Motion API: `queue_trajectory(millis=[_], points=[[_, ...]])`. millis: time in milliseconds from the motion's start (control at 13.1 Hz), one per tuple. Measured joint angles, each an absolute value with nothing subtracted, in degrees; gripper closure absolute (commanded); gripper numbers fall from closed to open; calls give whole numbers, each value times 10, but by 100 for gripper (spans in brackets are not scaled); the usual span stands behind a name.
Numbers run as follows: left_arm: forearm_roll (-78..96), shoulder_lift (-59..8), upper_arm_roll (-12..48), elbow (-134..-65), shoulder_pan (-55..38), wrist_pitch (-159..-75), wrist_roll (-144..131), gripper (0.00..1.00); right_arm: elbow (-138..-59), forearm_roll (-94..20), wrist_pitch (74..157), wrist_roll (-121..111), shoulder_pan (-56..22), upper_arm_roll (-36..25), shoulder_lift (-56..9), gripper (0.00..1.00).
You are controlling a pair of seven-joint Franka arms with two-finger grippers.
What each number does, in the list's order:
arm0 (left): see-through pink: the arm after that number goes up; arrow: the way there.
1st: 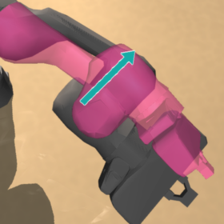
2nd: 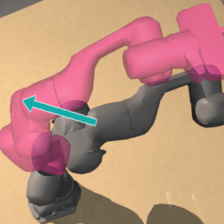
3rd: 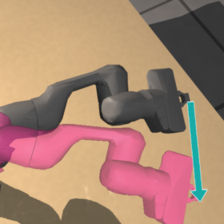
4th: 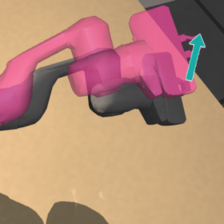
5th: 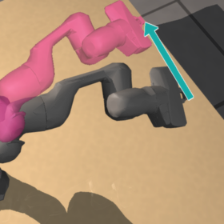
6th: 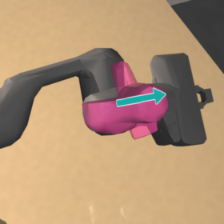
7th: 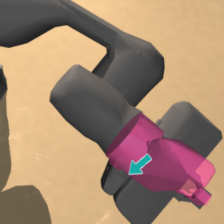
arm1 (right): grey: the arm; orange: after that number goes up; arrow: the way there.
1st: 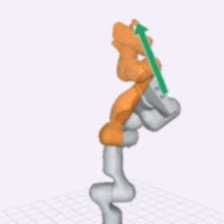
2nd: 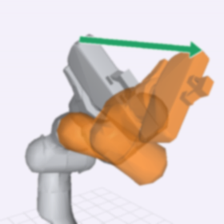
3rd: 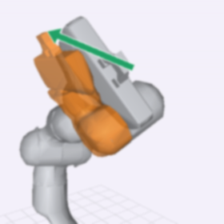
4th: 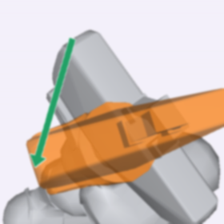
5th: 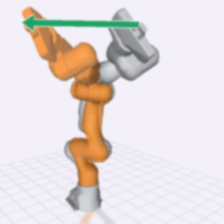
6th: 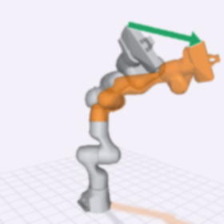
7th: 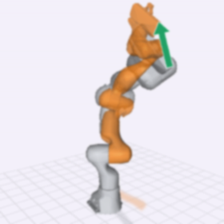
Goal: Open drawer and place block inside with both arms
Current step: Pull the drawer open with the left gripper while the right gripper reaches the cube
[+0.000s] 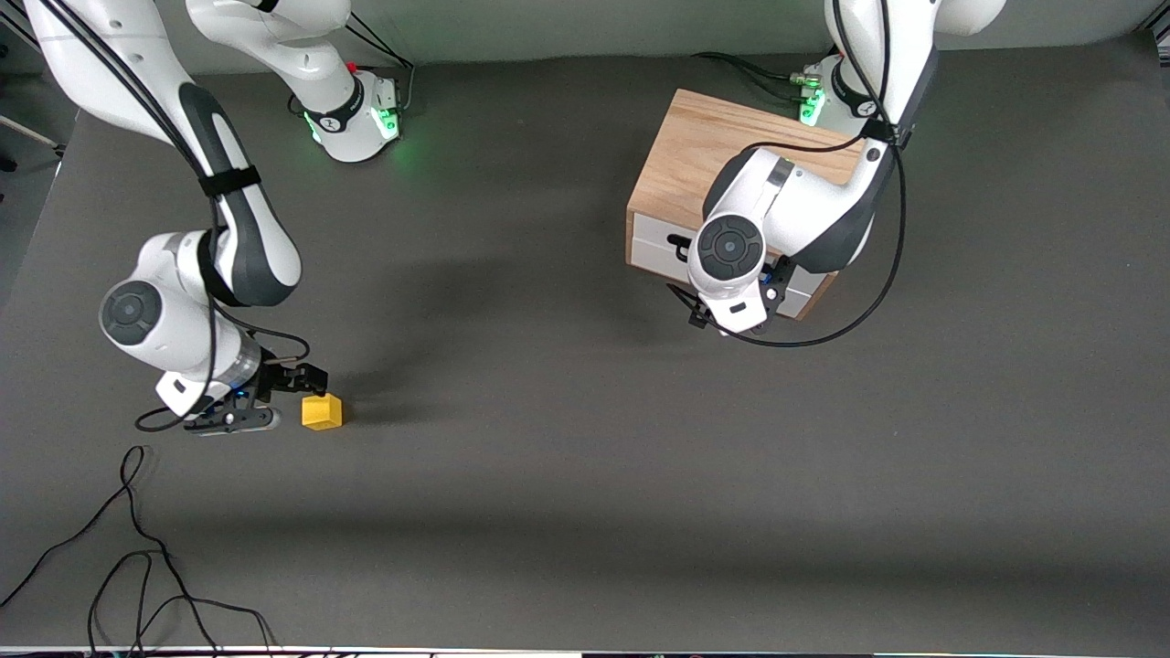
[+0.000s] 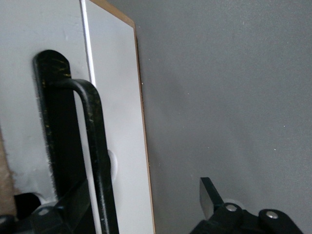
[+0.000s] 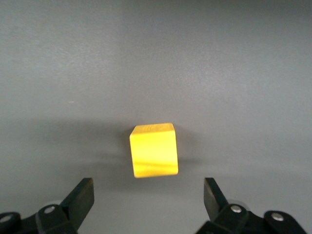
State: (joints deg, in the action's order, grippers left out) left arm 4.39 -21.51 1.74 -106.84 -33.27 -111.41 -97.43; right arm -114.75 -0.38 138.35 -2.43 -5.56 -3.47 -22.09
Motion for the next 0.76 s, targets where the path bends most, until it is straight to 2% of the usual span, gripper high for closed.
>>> queue_trajectory(millis=[765], points=[[43, -235, 12, -1045, -331, -1123, -964, 0, -1157, -2, 1478, -25, -55, -35, -297, 0]])
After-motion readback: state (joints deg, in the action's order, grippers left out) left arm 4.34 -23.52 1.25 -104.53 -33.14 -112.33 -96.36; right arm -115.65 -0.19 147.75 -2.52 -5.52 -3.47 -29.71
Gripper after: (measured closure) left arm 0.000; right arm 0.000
